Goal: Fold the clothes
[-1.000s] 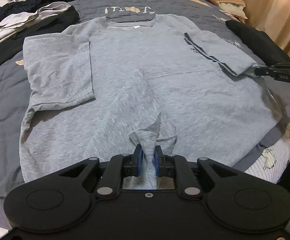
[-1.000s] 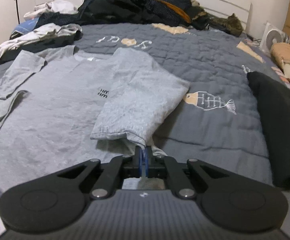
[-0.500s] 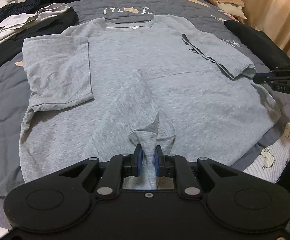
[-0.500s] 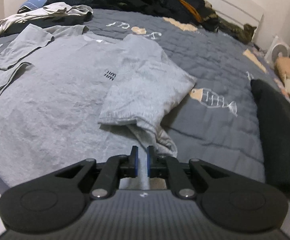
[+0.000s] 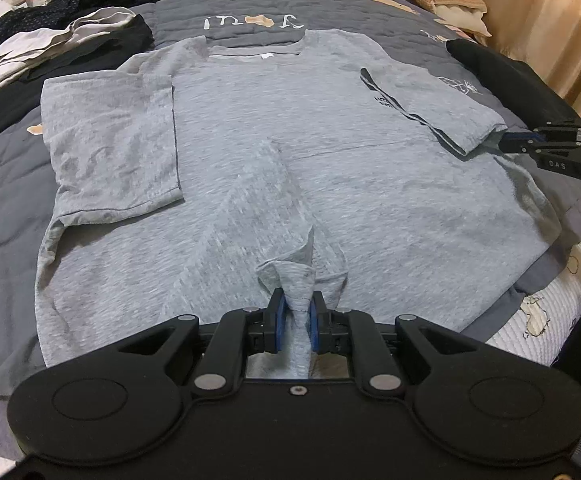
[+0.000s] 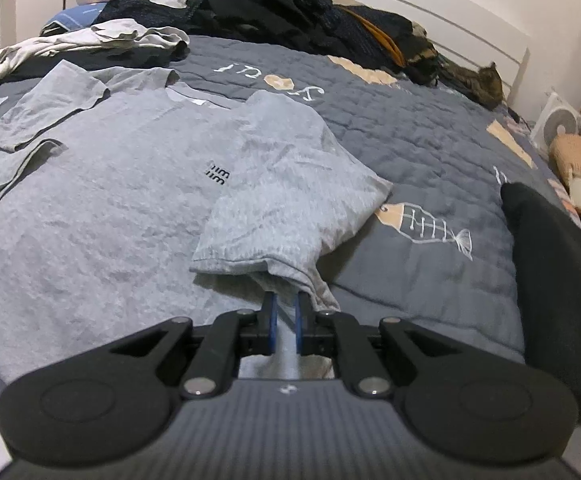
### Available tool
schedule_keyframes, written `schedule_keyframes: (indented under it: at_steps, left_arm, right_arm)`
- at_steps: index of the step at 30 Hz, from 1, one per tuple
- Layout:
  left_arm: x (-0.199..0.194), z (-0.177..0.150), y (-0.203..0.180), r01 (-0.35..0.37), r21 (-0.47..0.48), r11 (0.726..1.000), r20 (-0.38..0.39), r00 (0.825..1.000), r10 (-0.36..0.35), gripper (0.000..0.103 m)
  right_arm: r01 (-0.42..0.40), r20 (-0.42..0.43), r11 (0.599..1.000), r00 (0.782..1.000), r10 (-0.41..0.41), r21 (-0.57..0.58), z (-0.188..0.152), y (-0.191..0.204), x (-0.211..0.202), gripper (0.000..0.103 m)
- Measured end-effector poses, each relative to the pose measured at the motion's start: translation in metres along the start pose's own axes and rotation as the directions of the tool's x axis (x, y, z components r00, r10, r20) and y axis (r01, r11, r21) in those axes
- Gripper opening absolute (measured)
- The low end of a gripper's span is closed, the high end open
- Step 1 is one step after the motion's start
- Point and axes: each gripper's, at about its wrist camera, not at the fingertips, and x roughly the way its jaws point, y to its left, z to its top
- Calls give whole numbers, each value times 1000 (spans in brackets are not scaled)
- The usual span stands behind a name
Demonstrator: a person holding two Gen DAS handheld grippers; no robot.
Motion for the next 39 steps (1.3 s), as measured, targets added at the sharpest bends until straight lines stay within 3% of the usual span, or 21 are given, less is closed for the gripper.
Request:
schedule_keyframes:
  at_steps: [11,15,25,30,35,39]
  left_arm:
    - [1,1,-2,4,5,1000,-4,1000,-4,13]
    - [1,2,-3,5,8,1000,-4,1000,-5,13]
    - [2,1,-4,7,14,1000,-5,1000,-7,13]
    - [1,1,-3,7,11,1000,-4,1000,-7,13]
    - [1,1,-3,6,7,1000,-5,1000,-6,13]
    - [2,2,-4,7,13,1000,-5,1000,-7,13]
  right_arm:
    - [21,87,999,996,-18,-34,10,3,1,21]
    - [27,118,998,993,-20,-60,11,7,-3,34]
    - [95,116,992,990,-84,-88,10,9,0,38]
    - [80,61,990,995,-74,-114,6,13,10,38]
    - [98,78,985,993,-88,-140,1,19,-5,37]
    - [91,44,989,995,-86,-119,-1,14,1,37]
